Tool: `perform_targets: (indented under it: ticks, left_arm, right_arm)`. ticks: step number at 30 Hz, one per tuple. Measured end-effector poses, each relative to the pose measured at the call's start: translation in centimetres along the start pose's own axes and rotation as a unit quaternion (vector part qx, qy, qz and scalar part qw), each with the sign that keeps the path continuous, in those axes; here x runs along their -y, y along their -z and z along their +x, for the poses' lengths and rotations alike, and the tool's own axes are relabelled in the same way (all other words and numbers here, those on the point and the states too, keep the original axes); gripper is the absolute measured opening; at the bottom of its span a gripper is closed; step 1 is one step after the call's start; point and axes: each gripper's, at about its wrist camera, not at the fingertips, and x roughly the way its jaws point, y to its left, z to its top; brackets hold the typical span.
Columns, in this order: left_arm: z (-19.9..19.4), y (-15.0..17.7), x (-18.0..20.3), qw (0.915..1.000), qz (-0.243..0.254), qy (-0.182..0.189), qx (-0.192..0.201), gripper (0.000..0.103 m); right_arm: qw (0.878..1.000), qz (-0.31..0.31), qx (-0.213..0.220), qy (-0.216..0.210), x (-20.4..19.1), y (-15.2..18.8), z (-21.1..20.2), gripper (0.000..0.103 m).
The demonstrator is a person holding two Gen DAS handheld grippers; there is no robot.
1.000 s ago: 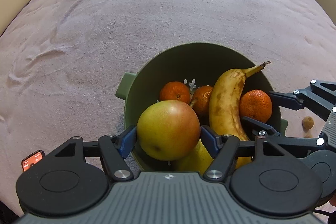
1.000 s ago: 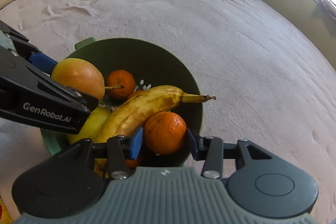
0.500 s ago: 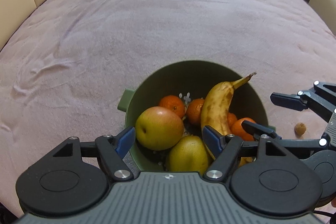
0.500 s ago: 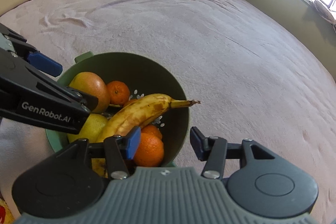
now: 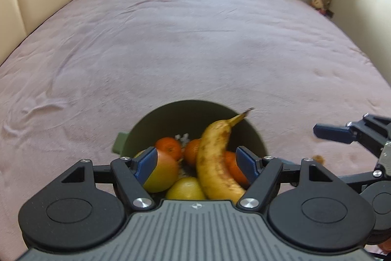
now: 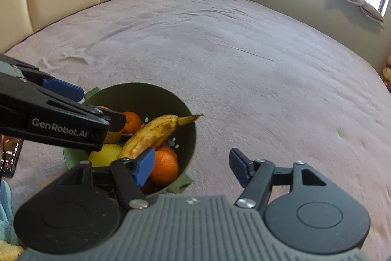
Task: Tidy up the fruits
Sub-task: 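Move both tools back toward the two small brown fruits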
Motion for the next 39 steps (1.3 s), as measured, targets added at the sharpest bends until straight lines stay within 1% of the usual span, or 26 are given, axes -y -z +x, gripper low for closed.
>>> perform_targets:
  ticks: [6,9,13,18,24,26,29,35,39]
  left_arm:
    - [-0.9,0.5,2.8,0.9979,0.036,0.048,0.023,0.086]
    - [-1.1,0.9,4.4,0.9954,0.058,0.071,0.029,0.083]
    - [-1.1,1.7,6.3,0.9914,0.079,0.1,0.03,0.08]
    - [-0.3,2.6,8.7,0.9865,0.095,0.132,0.02,0.077]
    - [0.7,3.4,10.8,0.9851,0.114,0.129,0.008,0.071]
    - [1.1,3.6,11.2,0.9851,0.114,0.129,0.006,0.065]
    - [1.6,3.8,11.5,0.9841,0.111,0.139,0.001,0.064]
    - [2.8,4.1,12.2,0.9829,0.107,0.15,0.002,0.064]
    - [3.3,4.3,12.5,0.982,0.113,0.152,0.007,0.064]
  right_arm:
    - [0.999,0.044,-0.004,0.015,1.9,2.4,-1.6,0.07]
    - [0.998,0.058,-0.011,0.026,2.8,3.7,-2.2,0.07]
    - [0.996,0.078,-0.024,0.04,4.1,5.7,-2.7,0.07]
    - [0.992,0.109,-0.04,0.056,5.9,8.0,-3.0,0.07]
    - [0.986,0.137,-0.051,0.081,8.0,9.7,-2.4,0.07]
    - [0.984,0.146,-0.053,0.086,8.5,10.2,-2.2,0.069]
    - [0.983,0.153,-0.055,0.088,9.1,10.5,-1.8,0.068]
    - [0.98,0.156,-0.051,0.11,10.0,10.7,-1.2,0.06]
    - [0.977,0.172,-0.046,0.114,10.9,10.8,-0.8,0.052]
